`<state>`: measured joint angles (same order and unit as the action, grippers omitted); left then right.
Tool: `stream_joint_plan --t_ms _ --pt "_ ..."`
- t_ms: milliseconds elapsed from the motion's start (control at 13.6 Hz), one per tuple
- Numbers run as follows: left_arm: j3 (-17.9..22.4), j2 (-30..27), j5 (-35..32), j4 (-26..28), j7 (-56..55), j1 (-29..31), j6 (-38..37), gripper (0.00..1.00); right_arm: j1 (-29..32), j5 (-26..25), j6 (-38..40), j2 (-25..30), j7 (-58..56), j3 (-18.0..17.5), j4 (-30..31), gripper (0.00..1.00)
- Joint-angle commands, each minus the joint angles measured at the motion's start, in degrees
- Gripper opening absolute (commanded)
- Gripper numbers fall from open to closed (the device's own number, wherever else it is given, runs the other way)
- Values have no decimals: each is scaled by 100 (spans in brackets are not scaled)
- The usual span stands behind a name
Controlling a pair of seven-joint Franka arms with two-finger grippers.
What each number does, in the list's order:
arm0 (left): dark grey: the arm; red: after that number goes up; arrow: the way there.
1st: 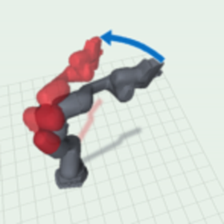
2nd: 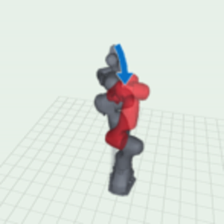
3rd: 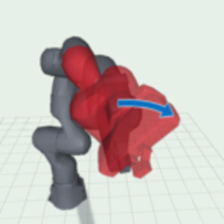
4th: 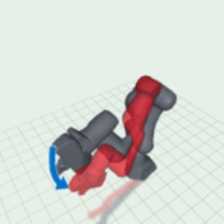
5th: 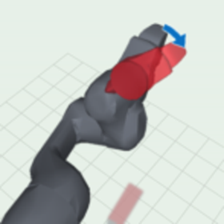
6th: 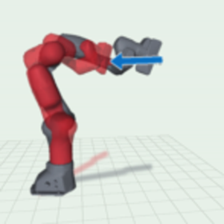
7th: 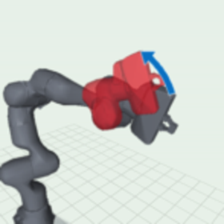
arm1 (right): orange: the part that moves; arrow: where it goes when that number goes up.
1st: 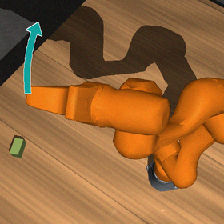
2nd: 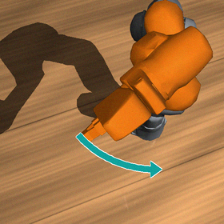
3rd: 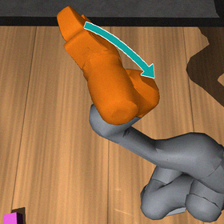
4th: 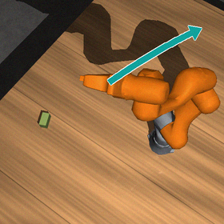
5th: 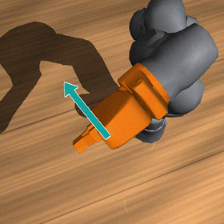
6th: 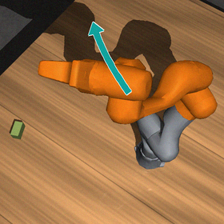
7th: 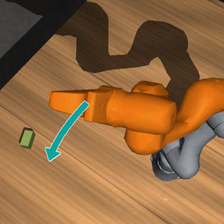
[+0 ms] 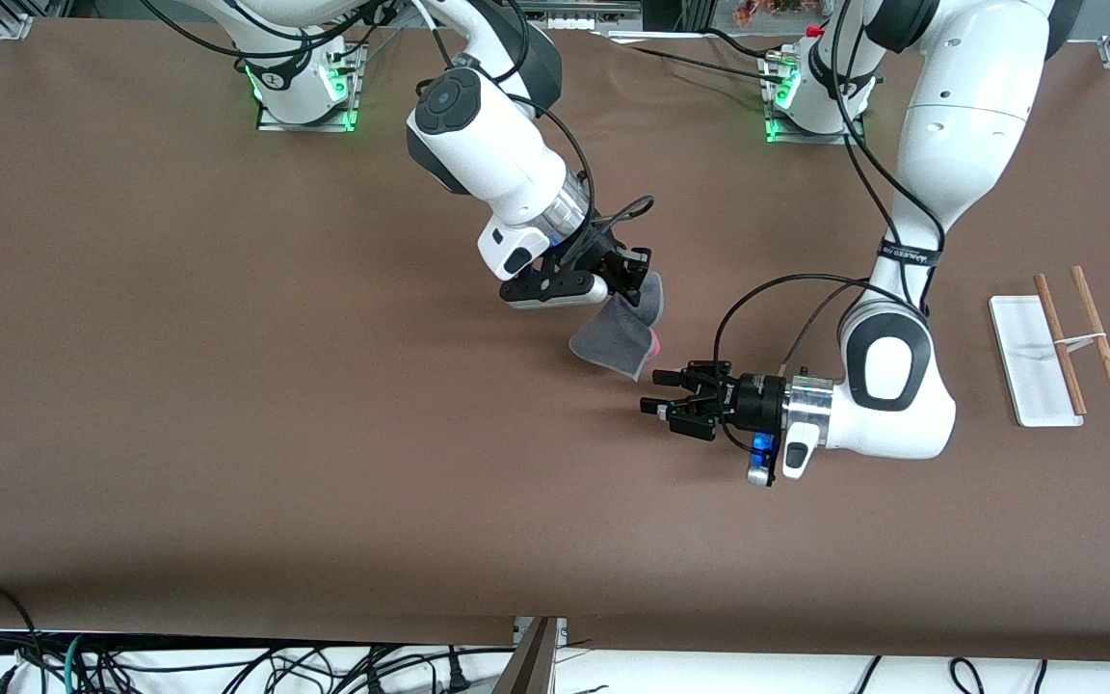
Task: Pass towel and hang on rack
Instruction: 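Bring the towel toward the left gripper and grasp its hanging edge, then open the right gripper and withdraw it while the left gripper pulls the towel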
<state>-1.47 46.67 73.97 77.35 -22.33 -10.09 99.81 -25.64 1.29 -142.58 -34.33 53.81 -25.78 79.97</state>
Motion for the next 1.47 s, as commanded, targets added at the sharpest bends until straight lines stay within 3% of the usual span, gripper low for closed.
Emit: stream_joint_plan --t_ms 0,221,368,515,588,735,809,1176,1324,1397 --pt "59 88 -5 -176 -122 -10 -101 67 -64 -23 -33 -118 24 20 -201 0" --pt "50 105 3 -159 -114 -115 -216 64 -64 -23 -33 -118 15 20 -201 0" --pt "42 97 21 -63 -87 -142 -233 56 -47 -23 -68 -118 -20 29 -210 0" --pt "33 106 56 -62 -87 -186 -233 40 -20 -32 -165 -118 -55 29 -210 0" --pt "41 114 56 -53 -70 -229 -242 17 -3 -32 -183 -118 -64 29 -210 0" --pt "7 114 65 -27 -70 -317 -242 4 6 -32 -192 -118 -64 29 -210 0" --pt "-11 114 65 -27 -78 -344 -242 0 6 -32 -192 -118 -55 29 -201 0" --pt "-29 97 74 -44 -105 -309 -242 0 15 -23 -183 -118 -55 29 -201 1" --pt "-29 71 74 -79 -140 -274 -242 0 24 -23 -174 -118 -46 46 -201 23" --pt "-29 62 65 -97 -149 -256 -277 0 24 -41 -174 -118 -55 125 -201 73"
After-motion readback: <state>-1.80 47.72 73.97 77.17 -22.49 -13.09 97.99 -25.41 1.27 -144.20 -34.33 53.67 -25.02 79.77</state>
